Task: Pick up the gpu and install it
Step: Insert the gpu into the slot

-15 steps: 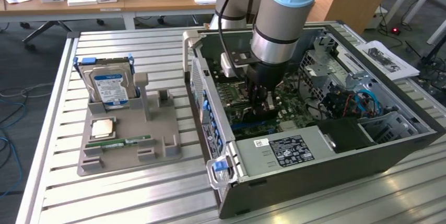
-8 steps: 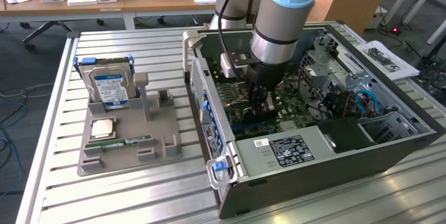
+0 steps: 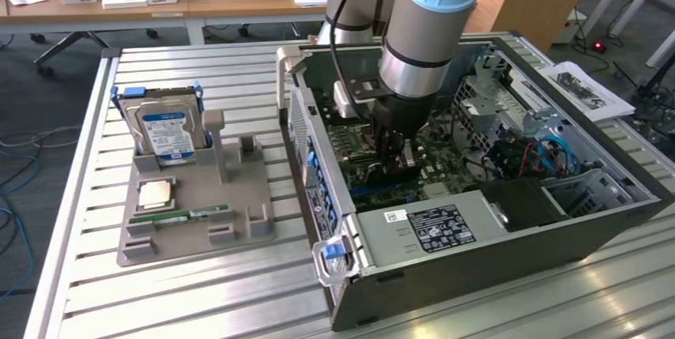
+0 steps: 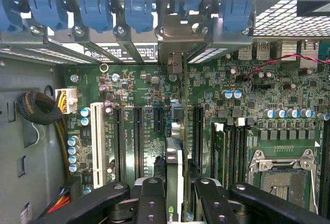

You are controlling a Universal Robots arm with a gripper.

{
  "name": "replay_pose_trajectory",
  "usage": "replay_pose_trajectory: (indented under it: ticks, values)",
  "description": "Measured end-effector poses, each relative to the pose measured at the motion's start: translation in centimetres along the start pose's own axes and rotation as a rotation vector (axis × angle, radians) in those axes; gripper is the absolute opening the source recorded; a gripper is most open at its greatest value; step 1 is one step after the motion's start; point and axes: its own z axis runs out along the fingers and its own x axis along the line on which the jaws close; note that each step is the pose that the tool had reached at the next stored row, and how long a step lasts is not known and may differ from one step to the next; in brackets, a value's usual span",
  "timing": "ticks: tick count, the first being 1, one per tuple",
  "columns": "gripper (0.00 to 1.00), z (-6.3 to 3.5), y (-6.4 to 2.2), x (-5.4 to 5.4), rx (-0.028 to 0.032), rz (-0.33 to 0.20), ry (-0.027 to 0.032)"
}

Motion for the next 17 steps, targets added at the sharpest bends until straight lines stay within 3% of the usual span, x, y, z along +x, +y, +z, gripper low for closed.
replay_pose_trajectory:
  ticks: [17]
  values:
    - [0.26,0.05,0.00,0.00,0.0006,0.020,0.0004]
